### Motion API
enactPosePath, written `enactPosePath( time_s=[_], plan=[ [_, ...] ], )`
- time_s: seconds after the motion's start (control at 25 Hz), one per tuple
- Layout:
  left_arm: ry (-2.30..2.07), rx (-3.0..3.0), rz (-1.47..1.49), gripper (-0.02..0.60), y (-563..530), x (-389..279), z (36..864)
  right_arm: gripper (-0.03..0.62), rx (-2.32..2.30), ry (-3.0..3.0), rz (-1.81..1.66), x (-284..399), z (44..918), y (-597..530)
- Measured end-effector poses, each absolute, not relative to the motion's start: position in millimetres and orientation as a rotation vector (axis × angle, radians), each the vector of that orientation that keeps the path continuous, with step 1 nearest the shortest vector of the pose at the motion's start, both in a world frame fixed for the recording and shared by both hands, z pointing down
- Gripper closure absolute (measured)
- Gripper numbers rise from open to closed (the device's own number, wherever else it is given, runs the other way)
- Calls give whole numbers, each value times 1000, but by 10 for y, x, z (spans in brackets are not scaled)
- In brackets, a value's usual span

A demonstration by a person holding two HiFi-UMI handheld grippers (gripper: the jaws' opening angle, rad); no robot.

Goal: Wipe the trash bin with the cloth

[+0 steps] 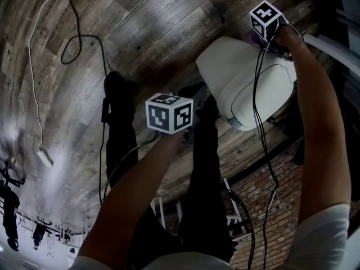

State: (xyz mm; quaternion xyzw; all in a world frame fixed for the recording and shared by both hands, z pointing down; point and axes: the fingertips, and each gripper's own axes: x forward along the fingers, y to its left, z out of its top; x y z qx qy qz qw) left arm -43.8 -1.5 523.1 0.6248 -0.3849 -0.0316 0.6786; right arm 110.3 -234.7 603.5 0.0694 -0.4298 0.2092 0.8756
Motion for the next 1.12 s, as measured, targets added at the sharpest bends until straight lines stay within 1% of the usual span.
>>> enactPosePath(
  time_s=[0.12,0.36,1.12],
  plan=[
    [-861,1405,-68,578,-35,-421,5252,497,148,-881,474,1142,6074,-2294],
    [-864,1405,-65,578,-39,-427,5265,497,168,-926,589,935,6017,-2180],
    [-903,1396,-98,578,-12,-543,5297,497,-24,-991,373,386,5782,-1661]
  ],
)
